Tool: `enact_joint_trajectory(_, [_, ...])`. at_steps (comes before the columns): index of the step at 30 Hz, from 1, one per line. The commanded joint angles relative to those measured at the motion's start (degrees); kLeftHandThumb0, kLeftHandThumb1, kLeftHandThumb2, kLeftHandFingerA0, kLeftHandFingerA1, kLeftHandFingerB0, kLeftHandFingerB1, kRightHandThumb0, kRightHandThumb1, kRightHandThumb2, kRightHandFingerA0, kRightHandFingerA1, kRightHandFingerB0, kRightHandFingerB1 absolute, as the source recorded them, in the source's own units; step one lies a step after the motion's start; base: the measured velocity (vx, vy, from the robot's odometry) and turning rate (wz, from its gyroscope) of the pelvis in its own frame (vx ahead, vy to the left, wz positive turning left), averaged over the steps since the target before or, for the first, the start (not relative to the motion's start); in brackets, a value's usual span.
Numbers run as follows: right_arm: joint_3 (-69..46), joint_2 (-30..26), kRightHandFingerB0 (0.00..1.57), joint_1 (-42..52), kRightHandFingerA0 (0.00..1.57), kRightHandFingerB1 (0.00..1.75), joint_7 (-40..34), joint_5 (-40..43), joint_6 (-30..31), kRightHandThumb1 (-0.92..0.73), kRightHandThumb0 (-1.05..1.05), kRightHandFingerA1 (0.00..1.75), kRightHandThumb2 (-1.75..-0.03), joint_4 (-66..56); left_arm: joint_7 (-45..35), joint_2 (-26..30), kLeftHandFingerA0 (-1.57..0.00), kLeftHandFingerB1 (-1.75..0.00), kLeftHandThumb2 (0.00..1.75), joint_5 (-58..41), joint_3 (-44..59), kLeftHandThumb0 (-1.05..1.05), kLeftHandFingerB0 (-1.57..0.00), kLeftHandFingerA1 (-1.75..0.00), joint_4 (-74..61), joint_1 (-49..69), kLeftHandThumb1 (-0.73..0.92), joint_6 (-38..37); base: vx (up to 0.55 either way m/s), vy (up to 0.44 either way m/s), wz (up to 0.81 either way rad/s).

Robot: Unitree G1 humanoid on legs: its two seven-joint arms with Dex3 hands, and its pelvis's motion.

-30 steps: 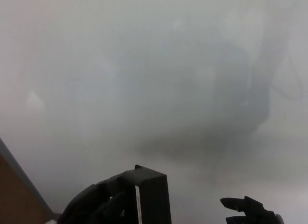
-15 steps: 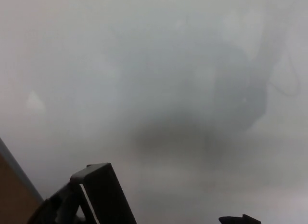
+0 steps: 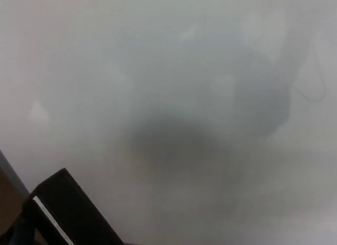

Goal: A magnetic marker holder is on the left hand side of the white board, the robot put the index and middle finger into the opening of the container and pull off the magnetic holder and hand it to a human on the left hand side.

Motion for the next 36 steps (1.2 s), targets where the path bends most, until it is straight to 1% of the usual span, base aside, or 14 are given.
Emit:
enact_joint_trajectory(1, [1.2, -1.2, 0.73, 4.2, 0.85, 0.49, -2.9, -2.2, -0.6, -0.72, -0.57, 0.53, -0.62, 1.0, 5.2, 5.2, -0.96, -0.56, 0.61, -44.6, 8.3, -0.40, -0.80, -0.82, -10.1, 4.1, 0.70, 13.0, 0.00, 0.000, 0.00])
enact_joint_trajectory(6, [2.0, -1.5, 0.73, 3.8, 0.85, 0.49, -4.3, -3.7, 0.0, -0.73, -0.57, 0.53, -0.62, 0.8, 5.7, 5.4, -0.95, -0.57, 0.61, -45.7, 8.2, -0.40, -0.79, -0.85, -10.1, 3.6, 0.70, 12.6, 0.00, 0.000, 0.00])
enact_joint_trajectory(7, [2.2, -1.5, 0.74, 3.7, 0.86, 0.49, -4.8, -4.1, 0.0, -0.72, -0.56, 0.54, -0.62, 0.7, 5.9, 4.7, -1.05, -0.53, 0.63, -45.5, 8.2, -0.45, -0.83, -0.69, -11.3, 3.4, 0.75, 11.2, 0.00, 0.000, 0.00])
enact_joint_trajectory(10, [2.4, -1.6, 0.74, 3.6, 0.86, 0.49, -5.3, -4.4, -0.1, -0.72, -0.57, 0.54, -0.62, 0.7, 5.0, 3.9, -0.99, -0.46, 0.60, -44.9, 8.3, -0.46, -0.81, -0.64, -13.2, 2.8, 0.61, 8.9, 0.00, 0.000, 0.00])
enact_joint_trajectory(11, [2.5, -1.6, 0.74, 3.6, 0.87, 0.49, -5.3, -4.4, 0.0, -0.73, -0.57, 0.54, -0.62, 0.7, 4.2, 3.4, -0.69, -0.44, 0.77, -45.8, 8.0, -0.64, -0.31, -0.60, -13.7, 2.4, 0.40, 8.4, 0.00, 0.000, 0.00])
enact_joint_trajectory(14, [2.7, -1.7, 0.74, 3.3, 0.88, 0.49, -5.7, -4.7, 0.2, -0.72, -0.56, 0.55, -0.62, 0.7, 1.6, 2.3, -0.45, -0.30, 0.58, -44.1, 8.3, -0.85, -0.18, -0.38, -15.8, 2.7, 0.56, 5.8, 0.00, 0.000, 0.00])
enact_joint_trajectory(15, [2.9, -1.7, 0.75, 3.2, 0.88, 0.50, -6.2, -5.0, 0.0, -0.72, -0.56, 0.55, -0.62, 0.7, 0.9, 2.4, -0.33, -0.38, 0.87, -42.7, 8.7, -0.89, -0.09, -0.46, -16.9, 3.3, 0.47, 4.8, 0.00, 0.000, 0.00])
enact_joint_trajectory(24, [3.7, -2.0, 0.76, 2.2, 0.92, 0.50, -8.0, -6.0, 0.2, -0.73, -0.56, 0.57, -0.63, 0.7, -1.0, 2.9, -0.31, -0.39, 0.92, -40.2, 8.3, -0.99, -0.16, -0.44, -17.5, 3.7, 0.50, 3.0, 0.00, 0.000, 0.00])
enact_joint_trajectory(25, [4.0, -2.1, 0.76, 2.1, 0.93, 0.50, -8.4, -6.4, 0.1, -0.73, -0.56, 0.58, -0.63, 0.6, -0.6, 2.8, -0.41, -0.33, 0.60, -40.4, 7.9, -1.01, -0.25, -0.38, -18.0, 3.8, 0.61, 3.0, 0.00, 0.000, 0.00])
enact_joint_trajectory(29, [4.4, -2.2, 0.76, 1.9, 0.91, 0.50, -9.2, -6.9, 0.6, -0.73, -0.57, 0.56, -0.62, 0.6, 0.8, 3.0, -0.43, -0.33, 0.60, -41.3, 7.5, -1.02, -0.28, -0.39, -19.1, 4.2, 0.63, 3.0, 0.00, 0.000, 0.00])
enact_joint_trajectory(30, [4.6, -2.2, 0.75, 1.8, 0.91, 0.50, -9.5, -7.0, 0.7, -0.73, -0.56, 0.56, -0.62, 0.6, 0.4, 3.3, -0.38, -0.42, 0.91, -41.1, 7.3, -0.99, -0.27, -0.45, -18.7, 4.1, 0.48, 3.1, 0.00, 0.000, 0.00])
enact_joint_trajectory(32, [4.8, -2.3, 0.75, 1.7, 0.91, 0.50, -9.7, -7.1, 0.8, -0.73, -0.56, 0.56, -0.62, 0.7, -0.4, 3.6, -0.38, -0.42, 0.91, -40.8, 7.0, -0.99, -0.27, -0.45, -18.1, 4.0, 0.48, 3.2, 0.00, 0.000, 0.00])
enact_joint_trajectory(33, [4.9, -2.4, 0.74, 1.4, 0.90, 0.50, -9.7, -7.1, 0.8, -0.73, -0.55, 0.56, -0.62, 0.7, -0.8, 3.5, -0.46, -0.35, 0.60, -39.7, 6.9, -1.00, -0.30, -0.37, -17.7, 3.9, 0.62, 2.4, 0.00, 0.000, 0.00])
enact_joint_trajectory(36, [4.9, -2.3, 0.74, 1.3, 0.90, 0.49, -9.4, -6.9, 1.4, -0.74, -0.56, 0.55, -0.62, 0.6, -1.3, 4.2, -0.47, -0.36, 0.61, -39.5, 6.3, -1.03, -0.33, -0.36, -16.9, 4.4, 0.64, 2.7, 0.00, 0.000, 0.00])
